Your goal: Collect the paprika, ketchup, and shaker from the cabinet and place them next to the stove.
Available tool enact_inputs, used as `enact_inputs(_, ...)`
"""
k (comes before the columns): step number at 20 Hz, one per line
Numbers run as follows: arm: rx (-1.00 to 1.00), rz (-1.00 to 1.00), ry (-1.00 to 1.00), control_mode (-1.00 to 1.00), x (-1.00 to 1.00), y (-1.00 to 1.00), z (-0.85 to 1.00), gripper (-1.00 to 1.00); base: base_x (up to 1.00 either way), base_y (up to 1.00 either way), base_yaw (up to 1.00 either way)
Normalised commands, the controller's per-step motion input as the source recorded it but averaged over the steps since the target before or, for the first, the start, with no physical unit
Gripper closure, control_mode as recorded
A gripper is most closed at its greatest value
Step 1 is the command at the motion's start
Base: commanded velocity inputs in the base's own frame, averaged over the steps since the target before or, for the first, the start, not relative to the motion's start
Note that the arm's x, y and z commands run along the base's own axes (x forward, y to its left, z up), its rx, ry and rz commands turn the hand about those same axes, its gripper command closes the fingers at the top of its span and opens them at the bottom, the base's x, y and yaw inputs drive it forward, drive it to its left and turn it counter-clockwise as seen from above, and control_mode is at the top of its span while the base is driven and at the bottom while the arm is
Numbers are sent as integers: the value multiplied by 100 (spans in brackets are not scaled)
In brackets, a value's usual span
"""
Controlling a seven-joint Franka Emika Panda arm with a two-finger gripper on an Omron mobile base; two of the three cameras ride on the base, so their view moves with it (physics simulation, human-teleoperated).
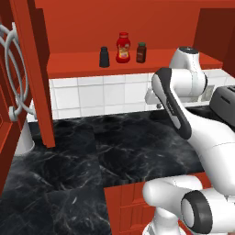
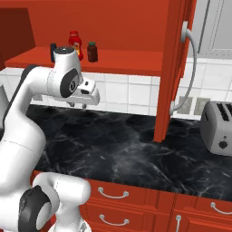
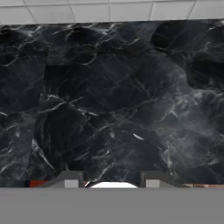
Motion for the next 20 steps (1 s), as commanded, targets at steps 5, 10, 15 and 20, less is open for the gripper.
enact_inputs(5, 1, -1, -12, -100, -41, -6, 0, -100, 0, 0, 0)
enact_inputs(10, 0, -2, -48, -100, -66, -11, 25, -100, 0, 0, 0)
enact_inputs(15, -3, 0, -46, -100, -1, 25, 78, -100, 0, 0, 0)
enact_inputs(20, -2, 0, -37, -100, 20, 70, 78, -100, 0, 0, 0)
